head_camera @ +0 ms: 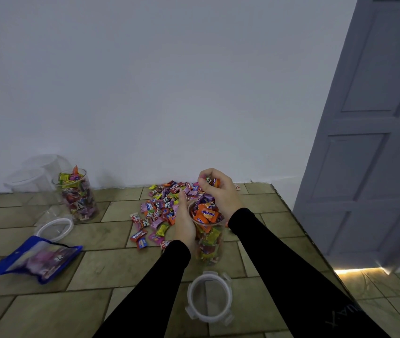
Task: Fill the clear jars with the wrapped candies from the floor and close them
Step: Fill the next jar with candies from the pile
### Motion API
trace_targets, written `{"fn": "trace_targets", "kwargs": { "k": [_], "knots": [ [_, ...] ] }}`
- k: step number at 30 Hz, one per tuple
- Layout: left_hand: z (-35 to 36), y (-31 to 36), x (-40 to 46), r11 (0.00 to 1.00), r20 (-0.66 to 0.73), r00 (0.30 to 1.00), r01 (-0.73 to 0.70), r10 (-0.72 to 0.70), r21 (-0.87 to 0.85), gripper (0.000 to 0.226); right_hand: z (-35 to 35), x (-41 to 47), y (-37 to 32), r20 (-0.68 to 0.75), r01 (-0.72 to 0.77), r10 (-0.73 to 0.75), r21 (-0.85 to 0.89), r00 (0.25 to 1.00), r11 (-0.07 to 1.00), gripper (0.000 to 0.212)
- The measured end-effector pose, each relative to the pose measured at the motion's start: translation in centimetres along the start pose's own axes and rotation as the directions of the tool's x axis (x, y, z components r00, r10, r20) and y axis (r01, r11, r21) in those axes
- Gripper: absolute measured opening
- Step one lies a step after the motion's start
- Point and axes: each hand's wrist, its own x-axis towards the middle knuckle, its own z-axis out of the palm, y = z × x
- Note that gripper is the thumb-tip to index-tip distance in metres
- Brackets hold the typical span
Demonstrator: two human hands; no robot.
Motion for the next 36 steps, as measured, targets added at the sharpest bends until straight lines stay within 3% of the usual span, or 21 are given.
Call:
{"fn": "trace_targets", "kwargs": {
  "k": [4, 11, 18, 21, 24, 25, 28, 31, 36],
  "knots": [
    [0.0, -0.1, 0.1, 1.0, 0.019, 1.0, -0.011, 0.012, -0.028, 0.057, 0.0, 0.2, -0.2, 0.018, -0.027, 0.026, 0.063, 1.0, 0.998, 0.014],
    [0.1, 0.0, 0.0, 0.999, 0.036, 0.999, -0.023, 0.025, -0.047, 0.058, 0.1, 0.2, -0.2, 0.084, -0.071, 0.064, 0.083, 0.994, 0.994, 0.007],
    [0.1, 0.1, -0.3, 0.999, 0.052, 0.998, -0.02, 0.022, -0.031, 0.058, 0.2, 0.1, -0.1, 0.028, -0.096, 0.094, 0.047, 0.995, 0.994, 0.017],
    [0.2, 0.0, -0.3, 0.999, 0.05, 0.999, -0.017, 0.019, -0.033, 0.054, -0.1, -0.1, -0.4, 0.131, -0.1, 0.115, -0.116, 0.985, 0.988, 0.028],
    [0.2, 0.3, -0.4, 0.999, 0.019, 0.999, 0.036, -0.036, 0.028, 0.067, -0.4, -0.8, -0.4, 0.316, 0.109, 0.029, -0.41, 0.948, 0.906, 0.041],
    [0.1, 0.2, -0.2, 0.998, 0.01, 1.0, 0.027, -0.027, 0.063, 0.07, -0.5, -1.0, -0.6, 0.345, 0.118, 0.037, -0.418, 0.938, 0.901, 0.042],
    [0.1, 0.3, -0.3, 1.0, 0.033, 0.999, 0.005, -0.005, 0.003, 0.056, -0.9, -1.0, -0.8, 0.301, 0.06, 0.057, -0.363, 0.952, 0.93, 0.035],
    [-0.2, 0.1, 0.0, 0.997, 0.036, 0.999, 0.001, -0.003, 0.073, 0.059, -2.1, -0.6, -1.4, 0.318, 0.194, -0.002, -0.574, 0.948, 0.795, 0.032],
    [-0.3, 0.4, -0.2, 0.995, 0.004, 0.999, 0.038, -0.039, 0.091, 0.064, -2.4, 0.0, -3.2, 0.423, 0.182, 0.293, -0.782, 0.858, 0.596, 0.045]
  ]
}}
